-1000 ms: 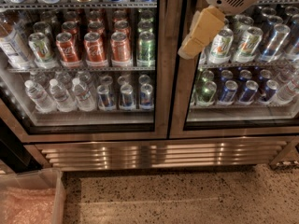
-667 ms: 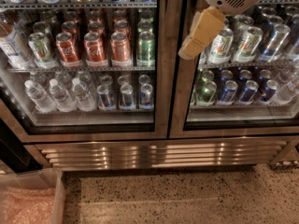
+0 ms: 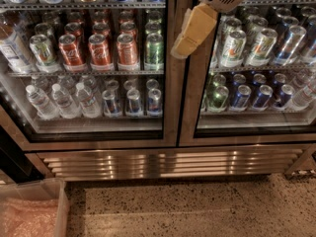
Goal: Open left fridge door
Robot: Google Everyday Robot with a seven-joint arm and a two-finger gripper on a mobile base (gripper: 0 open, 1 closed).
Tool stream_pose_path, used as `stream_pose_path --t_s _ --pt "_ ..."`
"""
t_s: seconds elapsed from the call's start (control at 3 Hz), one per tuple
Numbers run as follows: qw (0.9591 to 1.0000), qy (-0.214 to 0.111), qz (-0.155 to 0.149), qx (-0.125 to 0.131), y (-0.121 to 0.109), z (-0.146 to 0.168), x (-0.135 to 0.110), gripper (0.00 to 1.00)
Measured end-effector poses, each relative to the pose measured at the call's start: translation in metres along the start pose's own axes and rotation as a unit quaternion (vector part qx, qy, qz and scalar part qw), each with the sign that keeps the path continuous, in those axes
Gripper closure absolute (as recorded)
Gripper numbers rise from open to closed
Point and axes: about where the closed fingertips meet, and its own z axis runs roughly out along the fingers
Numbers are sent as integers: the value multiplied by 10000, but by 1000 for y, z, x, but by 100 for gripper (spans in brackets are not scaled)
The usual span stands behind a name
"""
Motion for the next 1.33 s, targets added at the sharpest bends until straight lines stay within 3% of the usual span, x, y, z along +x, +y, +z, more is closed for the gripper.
stream_pose_path --t_s 1.33 --pt "9997 -41 89 -223 -6 22 7 0"
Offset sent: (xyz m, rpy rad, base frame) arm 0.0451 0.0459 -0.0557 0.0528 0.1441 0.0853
